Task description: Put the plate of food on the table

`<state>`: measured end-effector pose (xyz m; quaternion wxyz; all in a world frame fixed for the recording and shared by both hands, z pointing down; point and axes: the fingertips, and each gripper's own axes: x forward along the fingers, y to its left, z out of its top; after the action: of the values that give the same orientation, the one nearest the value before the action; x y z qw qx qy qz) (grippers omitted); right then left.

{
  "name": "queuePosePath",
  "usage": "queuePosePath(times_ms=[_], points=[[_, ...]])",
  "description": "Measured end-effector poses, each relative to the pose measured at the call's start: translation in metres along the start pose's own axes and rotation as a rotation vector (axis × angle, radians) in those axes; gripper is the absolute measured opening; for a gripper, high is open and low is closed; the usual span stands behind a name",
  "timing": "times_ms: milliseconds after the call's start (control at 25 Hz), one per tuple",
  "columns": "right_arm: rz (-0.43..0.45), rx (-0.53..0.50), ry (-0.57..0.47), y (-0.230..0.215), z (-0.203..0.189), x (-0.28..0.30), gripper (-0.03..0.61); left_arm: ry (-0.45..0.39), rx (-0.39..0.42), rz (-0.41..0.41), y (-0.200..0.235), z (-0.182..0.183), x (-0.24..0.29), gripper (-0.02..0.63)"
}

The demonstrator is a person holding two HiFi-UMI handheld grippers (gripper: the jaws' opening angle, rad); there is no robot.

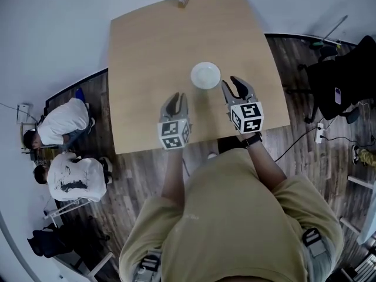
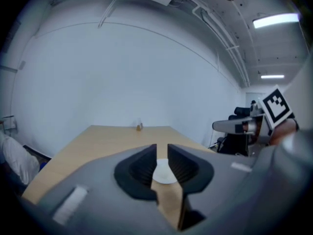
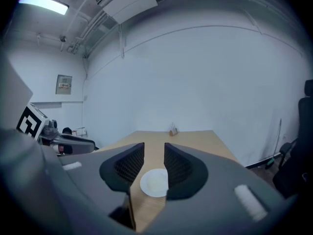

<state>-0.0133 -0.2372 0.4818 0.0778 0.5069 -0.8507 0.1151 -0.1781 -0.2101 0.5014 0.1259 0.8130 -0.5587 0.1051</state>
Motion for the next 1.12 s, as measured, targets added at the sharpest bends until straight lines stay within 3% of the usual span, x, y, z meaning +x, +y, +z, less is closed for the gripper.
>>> queuePosePath(times_ms=[160,360,480,800,1120], points=[[-0.040,-0.008,-0.091,0.013,0.019,-0.037,0.112,-0.059,0.006,0.029,-0.010,0.012,-0.036,0.050],[-0.058,-0.068,-0.120,0.033,0.025,-0.069,0.077,-0.130,0.011,0.088,-0.014,0.026,-0.078,0.019],[-0.089,-0.108,-0.150,0.040,0.030,-0.085,0.005,-0.164,0.017,0.134,-0.009,0.031,-0.096,0.002],[-0.148,-0.131,-0.159,0.034,0.031,-0.116,0.005,-0.201,0.052,0.175,-0.004,0.033,-0.123,0.000],[-0.132,-0.137,-0.162,0.040,0.034,-0.120,0.005,-0.220,0.040,0.146,-0.016,0.034,-0.125,0.000]])
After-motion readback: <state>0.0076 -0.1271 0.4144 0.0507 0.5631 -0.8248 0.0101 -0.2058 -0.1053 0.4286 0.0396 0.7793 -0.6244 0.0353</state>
